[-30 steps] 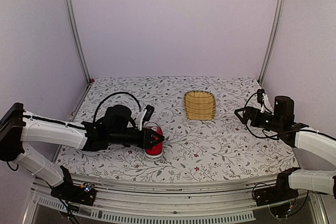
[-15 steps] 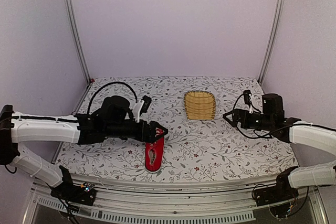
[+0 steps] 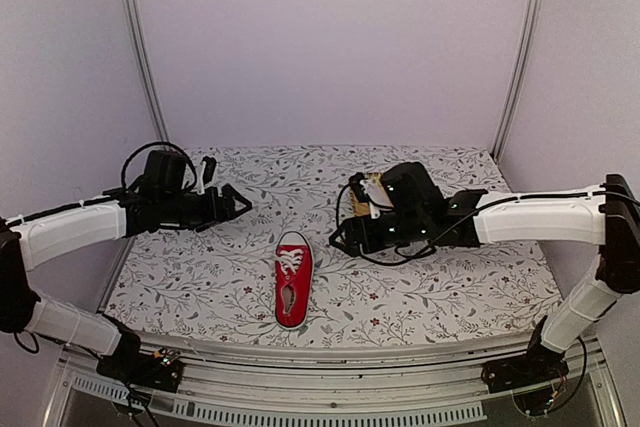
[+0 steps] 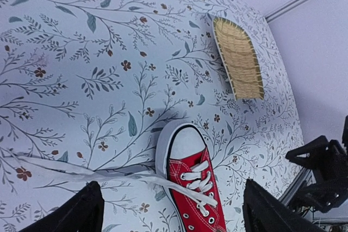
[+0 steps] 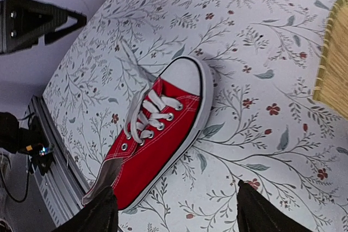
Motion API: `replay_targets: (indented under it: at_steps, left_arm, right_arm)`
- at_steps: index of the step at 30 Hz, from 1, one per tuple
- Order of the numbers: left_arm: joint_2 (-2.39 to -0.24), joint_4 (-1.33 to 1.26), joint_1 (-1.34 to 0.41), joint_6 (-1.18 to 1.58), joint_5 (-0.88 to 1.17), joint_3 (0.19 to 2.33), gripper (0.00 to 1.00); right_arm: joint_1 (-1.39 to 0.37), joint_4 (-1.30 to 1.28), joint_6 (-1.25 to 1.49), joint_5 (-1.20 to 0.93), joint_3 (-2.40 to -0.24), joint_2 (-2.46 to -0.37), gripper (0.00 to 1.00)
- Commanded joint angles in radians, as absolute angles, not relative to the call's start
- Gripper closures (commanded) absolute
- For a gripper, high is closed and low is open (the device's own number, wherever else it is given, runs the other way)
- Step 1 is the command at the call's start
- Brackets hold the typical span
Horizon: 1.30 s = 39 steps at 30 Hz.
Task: Tie the shoes
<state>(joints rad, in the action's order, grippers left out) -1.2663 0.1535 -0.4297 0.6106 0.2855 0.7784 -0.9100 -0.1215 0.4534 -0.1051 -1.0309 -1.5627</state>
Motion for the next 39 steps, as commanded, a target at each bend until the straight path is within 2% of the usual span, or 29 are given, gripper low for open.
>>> replay_targets:
  at_steps: [1,5,11,20,25,30,35,39]
  left_arm:
    - [-1.268,0.267,-0.353,0.506,0.375,0.825,0.12]
    - [-1.227,0.172,-0.34,0.563,0.395,0.707,0.12]
    - [-1.134,-0.038,-0.34,0.698,0.411,0.492,0.12]
    - [-0.969,-0.016,-0.365,0.728,0.366,0.428,0.12]
    - [-0.988,-0.075,-0.373,0.73,0.374,0.417,0.12]
    - [-1.091,-0.087,-0.454,0.753,0.327,0.478,0.13]
    - [-1.184,-0.214,-0.538,0.825,0.292,0.474,0.13]
    - [-1.293,-0.3,-0.562,0.884,0.288,0.493,0.15]
  right_arm:
    - [-0.997,-0.214,0.441,-0.051,-1.197,-1.747,0.34]
    - [-1.015,-0.22,0.458,-0.077,-1.332,-1.897,0.45]
    - [-1.021,-0.235,0.437,-0.113,-1.472,-2.033,0.54]
    - [-1.025,-0.231,0.415,-0.138,-1.568,-2.146,0.64]
    - [-1.03,-0.237,0.409,-0.139,-1.582,-2.176,0.73]
    - [-1.046,-0.244,0.379,-0.107,-1.564,-2.167,0.72]
    - [-1.069,-0.207,0.356,-0.128,-1.528,-2.143,0.63]
    - [-1.092,-0.209,0.349,-0.115,-1.538,-2.151,0.62]
